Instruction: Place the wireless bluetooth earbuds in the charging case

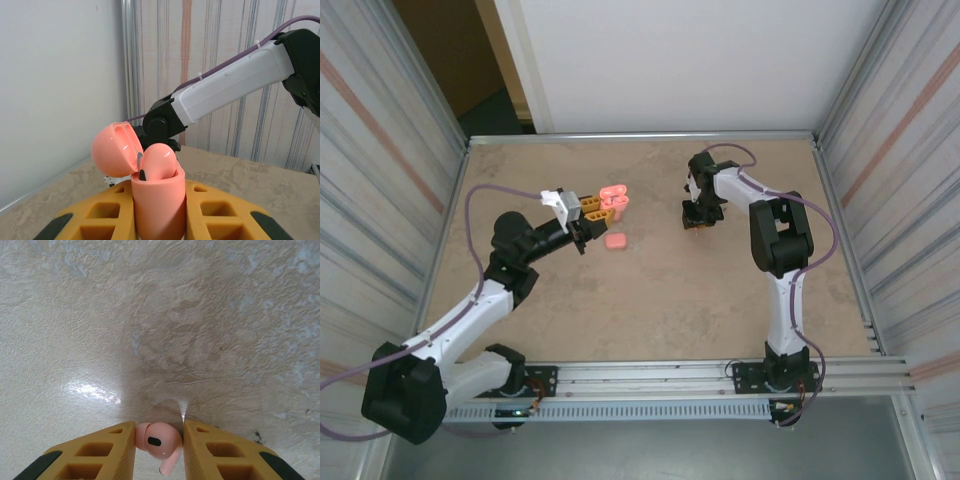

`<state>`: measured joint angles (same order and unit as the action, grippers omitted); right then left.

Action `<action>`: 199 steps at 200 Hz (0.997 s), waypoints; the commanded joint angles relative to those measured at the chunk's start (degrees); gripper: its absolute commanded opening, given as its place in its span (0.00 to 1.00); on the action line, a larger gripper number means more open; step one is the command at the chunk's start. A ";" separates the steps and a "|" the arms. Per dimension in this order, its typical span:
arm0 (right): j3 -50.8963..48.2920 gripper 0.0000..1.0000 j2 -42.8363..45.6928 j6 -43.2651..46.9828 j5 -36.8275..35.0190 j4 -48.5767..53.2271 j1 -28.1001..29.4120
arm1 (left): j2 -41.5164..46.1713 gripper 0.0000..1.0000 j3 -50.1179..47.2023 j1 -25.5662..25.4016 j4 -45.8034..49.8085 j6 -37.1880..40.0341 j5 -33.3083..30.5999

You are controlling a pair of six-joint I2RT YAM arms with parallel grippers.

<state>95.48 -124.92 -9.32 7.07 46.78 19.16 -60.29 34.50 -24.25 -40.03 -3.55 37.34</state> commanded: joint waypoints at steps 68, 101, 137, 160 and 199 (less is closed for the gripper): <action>-0.96 0.25 3.31 1.85 -2.23 -0.24 0.85 | 1.30 0.00 0.83 -0.36 -0.09 1.19 -0.95; -2.94 0.25 7.49 1.85 -2.38 -1.41 1.10 | -0.08 0.00 0.74 -0.49 -1.63 0.22 -0.79; -6.40 0.25 14.02 1.32 -2.35 -3.30 1.90 | -2.47 0.00 0.74 -0.57 -4.18 -1.19 -0.91; -8.77 0.25 19.27 0.60 -1.45 -4.95 2.26 | -4.26 0.00 1.22 -0.88 -5.09 -1.72 -1.30; -12.54 0.25 29.15 -1.29 0.75 -8.67 3.01 | -8.06 0.00 2.48 -1.93 -7.08 -2.84 -2.31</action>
<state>84.75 -101.95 -8.56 6.22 40.88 21.47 -66.83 34.50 -25.32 -43.05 -4.97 36.12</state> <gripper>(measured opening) 0.252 0.222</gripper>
